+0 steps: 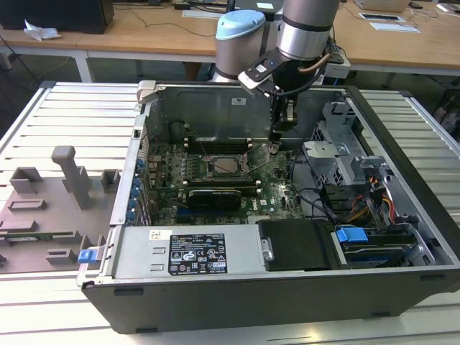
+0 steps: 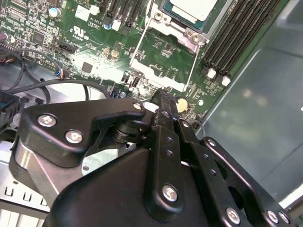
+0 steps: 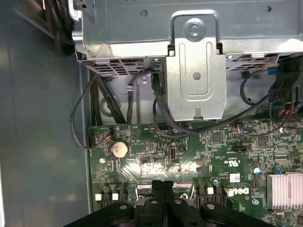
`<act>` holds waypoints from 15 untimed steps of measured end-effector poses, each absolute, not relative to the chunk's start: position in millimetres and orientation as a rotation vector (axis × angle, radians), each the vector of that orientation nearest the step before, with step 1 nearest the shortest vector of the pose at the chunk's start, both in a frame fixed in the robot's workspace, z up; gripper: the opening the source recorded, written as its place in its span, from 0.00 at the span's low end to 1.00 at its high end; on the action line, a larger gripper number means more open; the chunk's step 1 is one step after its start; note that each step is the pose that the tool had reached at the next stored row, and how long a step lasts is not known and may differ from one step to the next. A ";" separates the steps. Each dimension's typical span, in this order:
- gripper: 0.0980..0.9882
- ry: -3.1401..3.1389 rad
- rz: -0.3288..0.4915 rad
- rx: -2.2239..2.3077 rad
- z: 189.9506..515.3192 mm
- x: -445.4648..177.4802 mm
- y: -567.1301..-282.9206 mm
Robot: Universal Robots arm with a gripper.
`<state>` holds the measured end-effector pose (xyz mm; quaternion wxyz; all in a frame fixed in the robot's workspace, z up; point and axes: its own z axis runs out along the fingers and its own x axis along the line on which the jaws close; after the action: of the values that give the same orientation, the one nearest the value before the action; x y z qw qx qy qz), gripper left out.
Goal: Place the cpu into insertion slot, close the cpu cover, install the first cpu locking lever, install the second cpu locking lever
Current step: 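Close the cpu cover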
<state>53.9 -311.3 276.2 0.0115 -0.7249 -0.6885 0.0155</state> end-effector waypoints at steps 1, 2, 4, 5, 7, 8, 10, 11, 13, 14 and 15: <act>0.01 -2.147 0.048 -2.261 275.2 53.9 -311.3; 0.01 -2.147 0.048 -2.261 274.4 54.0 -311.3; 0.01 -2.147 0.048 -2.261 271.6 53.9 -311.3; 0.01 -2.147 0.048 -2.261 270.7 54.0 -311.3; 0.01 -2.147 0.048 -2.261 268.7 53.9 -311.3; 0.01 -2.147 0.048 -2.261 267.7 53.9 -311.3; 0.01 -2.147 0.048 -2.261 266.2 53.9 -311.3; 0.01 -2.147 0.048 -2.261 265.3 53.9 -311.3; 0.01 -2.147 0.048 -2.261 263.6 53.9 -311.3; 0.01 -2.147 0.048 -2.261 262.3 53.9 -311.3; 0.01 -2.147 0.048 -2.261 261.3 53.9 -311.3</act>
<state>53.9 -311.3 261.3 0.0115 -0.7249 -0.6885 0.0154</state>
